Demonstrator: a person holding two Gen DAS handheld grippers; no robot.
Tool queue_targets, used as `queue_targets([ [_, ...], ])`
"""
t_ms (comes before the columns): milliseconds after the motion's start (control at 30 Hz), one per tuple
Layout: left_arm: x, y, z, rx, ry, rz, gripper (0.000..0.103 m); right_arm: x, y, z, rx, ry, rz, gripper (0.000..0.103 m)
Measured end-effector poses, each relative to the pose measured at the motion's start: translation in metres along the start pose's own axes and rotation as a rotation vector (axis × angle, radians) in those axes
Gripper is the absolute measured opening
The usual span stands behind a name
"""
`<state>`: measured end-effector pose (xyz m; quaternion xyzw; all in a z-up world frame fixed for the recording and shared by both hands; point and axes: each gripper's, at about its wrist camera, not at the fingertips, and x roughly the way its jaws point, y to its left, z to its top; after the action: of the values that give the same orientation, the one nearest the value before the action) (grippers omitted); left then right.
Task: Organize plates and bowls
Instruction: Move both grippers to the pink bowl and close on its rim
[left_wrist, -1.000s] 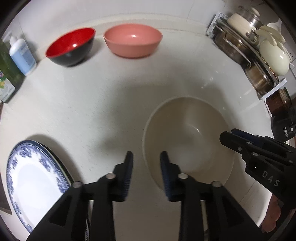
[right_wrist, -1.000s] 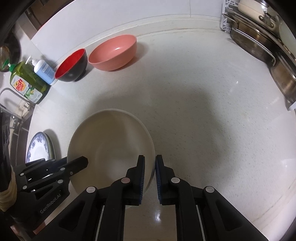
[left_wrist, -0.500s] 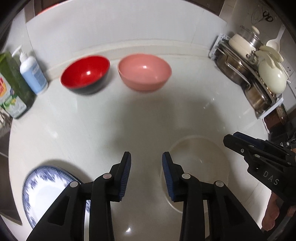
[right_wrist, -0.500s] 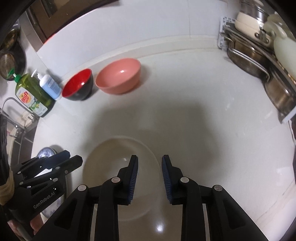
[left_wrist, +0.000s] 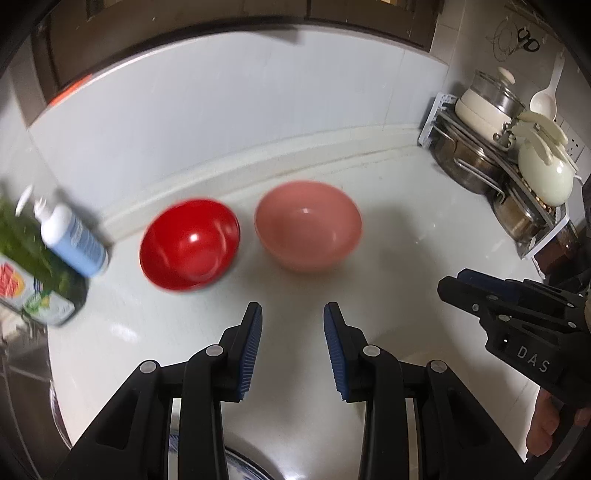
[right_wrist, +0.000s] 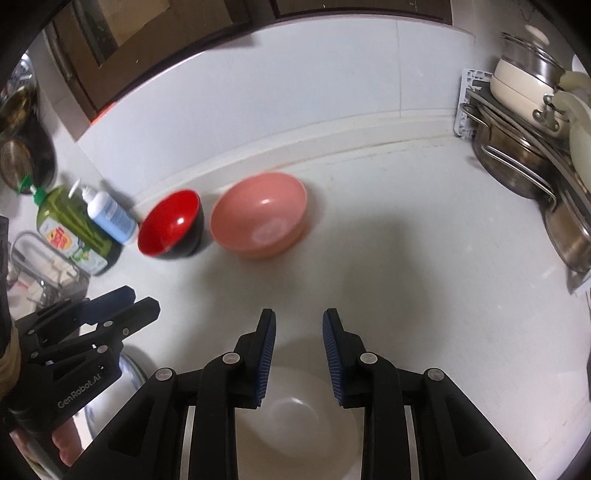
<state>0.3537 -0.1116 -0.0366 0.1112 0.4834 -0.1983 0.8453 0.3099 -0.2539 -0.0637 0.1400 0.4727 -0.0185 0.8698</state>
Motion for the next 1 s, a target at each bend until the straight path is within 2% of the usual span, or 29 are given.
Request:
queue_targets([
  [200,0.011,0.015,0.032,0.06,0.0,0.002,0.034,0.011,0.006,0.025,0.04,-0.001,0.0,0.028],
  [533,0.051,0.033,0.076,0.151,0.019,-0.042,0.034,0.045,0.007,0.055,0.138,0.033,-0.024,0.028],
  [667,0.079,0.035,0.089,0.187,0.053,-0.03,0.033,0.061,0.005,0.065,0.18,0.054,-0.038,0.028],
  [900,0.119,0.037,0.103,0.211,0.106,-0.073,0.033,0.091,0.003,0.074,0.217,0.107,-0.064,0.028],
  [1000,0.135,0.038,0.107,0.227,0.131,-0.074,0.029,0.103,0.0,0.077,0.237,0.13,-0.065,0.028],
])
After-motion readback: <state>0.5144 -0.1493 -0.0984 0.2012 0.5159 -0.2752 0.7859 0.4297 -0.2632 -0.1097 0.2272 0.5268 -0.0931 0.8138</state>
